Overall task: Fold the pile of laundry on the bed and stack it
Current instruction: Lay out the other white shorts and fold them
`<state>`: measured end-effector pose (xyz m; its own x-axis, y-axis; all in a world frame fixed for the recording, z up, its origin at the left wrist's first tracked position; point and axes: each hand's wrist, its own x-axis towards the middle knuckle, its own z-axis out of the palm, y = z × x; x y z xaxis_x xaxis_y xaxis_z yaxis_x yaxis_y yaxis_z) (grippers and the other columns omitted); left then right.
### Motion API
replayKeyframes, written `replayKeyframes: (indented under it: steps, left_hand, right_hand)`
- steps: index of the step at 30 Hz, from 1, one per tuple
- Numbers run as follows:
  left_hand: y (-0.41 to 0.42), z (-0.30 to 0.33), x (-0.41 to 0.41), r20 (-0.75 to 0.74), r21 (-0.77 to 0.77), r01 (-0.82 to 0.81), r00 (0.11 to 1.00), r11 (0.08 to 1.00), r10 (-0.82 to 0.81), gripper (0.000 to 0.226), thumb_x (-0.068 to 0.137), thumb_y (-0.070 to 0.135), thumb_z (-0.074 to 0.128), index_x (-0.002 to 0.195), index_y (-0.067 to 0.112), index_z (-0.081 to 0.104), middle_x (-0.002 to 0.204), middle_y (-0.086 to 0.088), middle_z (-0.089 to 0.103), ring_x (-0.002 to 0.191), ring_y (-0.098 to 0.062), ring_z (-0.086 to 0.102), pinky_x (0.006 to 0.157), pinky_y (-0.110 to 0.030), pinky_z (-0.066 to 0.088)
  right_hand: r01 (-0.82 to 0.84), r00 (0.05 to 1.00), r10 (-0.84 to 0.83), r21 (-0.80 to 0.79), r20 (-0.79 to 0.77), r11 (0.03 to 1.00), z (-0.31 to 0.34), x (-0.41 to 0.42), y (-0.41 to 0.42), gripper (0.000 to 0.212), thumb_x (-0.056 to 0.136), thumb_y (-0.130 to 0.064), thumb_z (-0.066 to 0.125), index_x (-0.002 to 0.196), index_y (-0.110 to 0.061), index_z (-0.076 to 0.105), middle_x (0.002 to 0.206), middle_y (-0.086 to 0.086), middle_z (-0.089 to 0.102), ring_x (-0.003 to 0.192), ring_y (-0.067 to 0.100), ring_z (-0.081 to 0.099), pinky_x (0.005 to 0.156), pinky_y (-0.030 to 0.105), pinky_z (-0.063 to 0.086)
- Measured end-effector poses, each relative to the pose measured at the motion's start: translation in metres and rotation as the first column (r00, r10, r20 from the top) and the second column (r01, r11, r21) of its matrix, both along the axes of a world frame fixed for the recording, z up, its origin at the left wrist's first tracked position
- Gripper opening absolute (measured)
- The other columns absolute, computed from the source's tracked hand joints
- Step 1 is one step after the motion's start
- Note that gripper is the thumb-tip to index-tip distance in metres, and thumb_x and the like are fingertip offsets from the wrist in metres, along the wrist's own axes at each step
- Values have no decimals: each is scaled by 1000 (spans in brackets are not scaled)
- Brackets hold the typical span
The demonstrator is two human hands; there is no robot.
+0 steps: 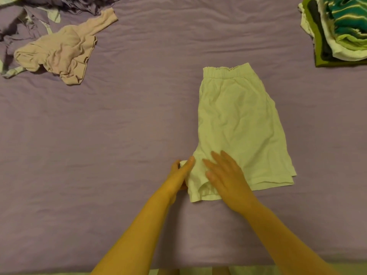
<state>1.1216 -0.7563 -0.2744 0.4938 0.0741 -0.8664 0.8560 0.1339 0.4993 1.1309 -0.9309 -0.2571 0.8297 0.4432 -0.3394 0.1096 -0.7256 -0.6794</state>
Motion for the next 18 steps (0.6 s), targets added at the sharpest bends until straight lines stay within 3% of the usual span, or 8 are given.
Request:
replayKeyframes:
  steps: [2, 4, 6, 8, 10, 12, 16, 18]
  left_hand:
    - [-7, -3, 2, 8, 75, 6, 1000, 997, -7, 58, 86, 27, 68, 134, 11, 41, 128, -11, 58, 106, -24, 61, 86, -41, 54]
    - [-9, -5, 0, 37, 208, 82, 995, 975, -92, 52, 85, 5, 63, 131, 9, 40, 129, -12, 53, 103, -23, 56, 84, -37, 52]
    - [-8, -9, -7, 132, 292, 140, 974, 946, -185, 67, 85, -1, 60, 142, 14, 29, 139, -6, 43, 116, -23, 48, 96, -40, 46]
    - [-9, -9, -14, 271, 354, 199, 914, 914, -303, 83, 86, 0, 61, 151, 18, 13, 147, 4, 30, 130, -16, 36, 109, -37, 35]
    - [-10, -11, -23, 333, 449, 285, 826, 847, -455, 82, 89, 0, 56, 151, 29, 10, 145, 6, 27, 126, -8, 32, 105, -27, 32]
    - [-13, -14, -29, 325, 518, 348, 765, 782, -556, 70, 93, 2, 49, 142, 44, 20, 135, 8, 23, 116, -5, 31, 97, -17, 29]
    - [-13, -19, -34, 314, 566, 332, 759, 754, -570, 56, 94, 0, 47, 127, 44, 39, 128, 7, 23, 109, -5, 32, 85, 6, 25]
    - [-15, -19, -30, 301, 558, 324, 779, 764, -550, 56, 93, -2, 47, 129, 42, 41, 127, 5, 24, 106, -6, 33, 82, 7, 26]
  right_hand:
    - [-245, 966, 233, -105, -115, 964, -11, -8, -4, 44, 100, -46, 30, 131, -28, 54, 144, -19, 38, 142, 1, 12, 117, 27, -1]
    - [-271, 960, 256, -156, -111, 950, -14, -14, -19, 37, 101, -38, 38, 118, -19, 65, 129, -8, 59, 138, 10, 32, 117, 33, 8]
    - [-66, 977, 103, -198, 186, 978, -14, -12, -44, 16, 92, -14, 60, 101, -8, 72, 113, 8, 68, 122, 31, 54, 106, 44, 34]
    - [229, 928, -143, -223, 345, 948, -17, -4, -73, 14, 84, -2, 67, 96, -1, 73, 114, 20, 66, 117, 42, 55, 96, 51, 43]
    - [398, 897, -295, -309, 330, 864, -20, 8, -97, 20, 89, -3, 62, 108, 0, 68, 130, 25, 55, 128, 44, 44, 102, 51, 38]
    - [450, 893, -384, -428, 235, 784, -25, 21, -115, 28, 96, -13, 53, 121, -4, 61, 142, 23, 42, 133, 40, 35, 104, 48, 31]
    - [433, 898, -398, -529, 185, 730, -32, 33, -126, 34, 97, -23, 50, 130, -15, 50, 142, 15, 39, 120, 34, 42, 95, 43, 34]
    - [436, 896, -401, -541, 189, 719, -34, 36, -131, 40, 96, -27, 53, 135, -20, 46, 151, 14, 29, 127, 34, 36, 99, 44, 32]
